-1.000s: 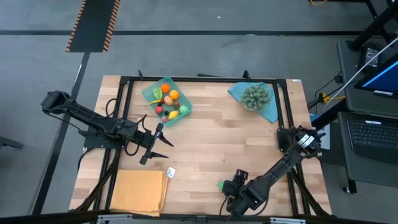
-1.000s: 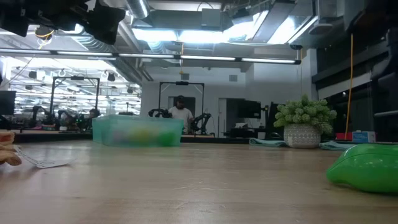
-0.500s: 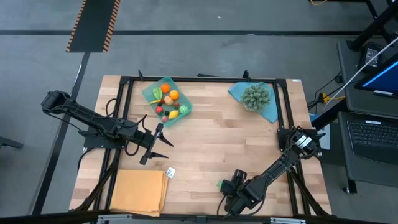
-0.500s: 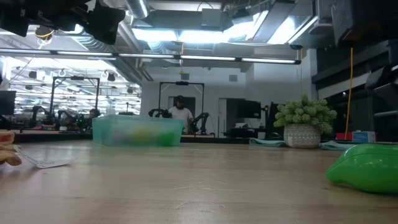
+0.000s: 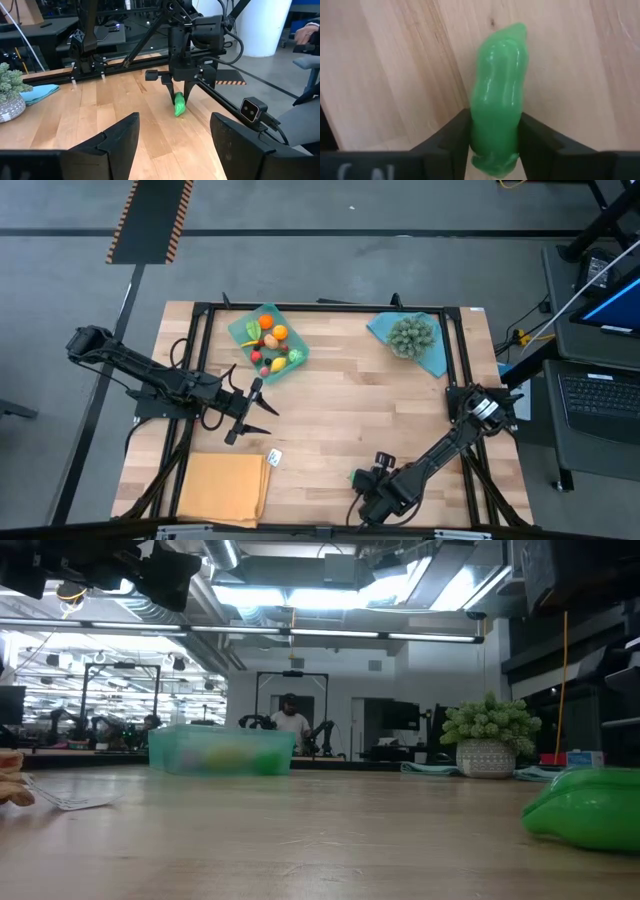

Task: Pick and placing Produce into tupperware
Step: Put the green peas into the blue bin

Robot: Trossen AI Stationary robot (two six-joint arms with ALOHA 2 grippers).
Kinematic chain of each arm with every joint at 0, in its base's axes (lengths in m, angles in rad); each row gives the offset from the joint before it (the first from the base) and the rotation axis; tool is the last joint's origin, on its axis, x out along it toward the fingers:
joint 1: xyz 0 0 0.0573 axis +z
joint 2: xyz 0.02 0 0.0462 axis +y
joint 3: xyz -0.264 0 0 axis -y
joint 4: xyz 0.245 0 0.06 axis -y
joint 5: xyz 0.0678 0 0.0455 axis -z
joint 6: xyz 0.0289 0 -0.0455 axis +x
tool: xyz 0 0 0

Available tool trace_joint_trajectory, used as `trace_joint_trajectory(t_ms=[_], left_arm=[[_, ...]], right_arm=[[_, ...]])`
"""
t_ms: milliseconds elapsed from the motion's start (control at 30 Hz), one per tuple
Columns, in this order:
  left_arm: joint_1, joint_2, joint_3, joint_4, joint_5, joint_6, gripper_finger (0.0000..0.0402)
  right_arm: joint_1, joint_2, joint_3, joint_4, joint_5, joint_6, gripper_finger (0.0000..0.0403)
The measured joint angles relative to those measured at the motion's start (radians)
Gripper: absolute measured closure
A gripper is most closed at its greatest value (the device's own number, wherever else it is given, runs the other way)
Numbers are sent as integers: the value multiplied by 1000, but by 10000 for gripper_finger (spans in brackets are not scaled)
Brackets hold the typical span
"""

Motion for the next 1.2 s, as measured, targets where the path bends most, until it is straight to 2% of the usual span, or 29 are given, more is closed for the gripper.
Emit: trace_joint_trajectory(t_ms=[133, 333, 567, 800, 933, 1033, 1100, 1200], left_arm=[[0, 0, 0, 0, 0, 0, 170], [0, 0, 0, 0, 0, -1, 166], [0, 0, 0, 0, 0, -6, 169], [0, 0, 0, -1, 0, -26, 165], [3, 0, 0, -5, -2, -20, 168], [18, 0, 0, -7, -10, -19, 170], [31, 0, 0, -8, -30, -19, 169], [53, 0, 0, -8, -45, -19, 166]], right_arm=[[-9, 4, 35, -46, -9, -4, 273], [-21, 6, 66, -93, 15, -48, 266], [-66, -94, 71, -109, 29, -56, 273], [-77, -254, 62, -177, 258, -142, 272], [-76, -358, -11, -178, 374, -157, 273], [-73, -442, -113, -114, 431, -158, 273], [-73, -499, -209, 5, 462, -180, 273], [-73, -583, -386, 280, 487, -279, 273]])
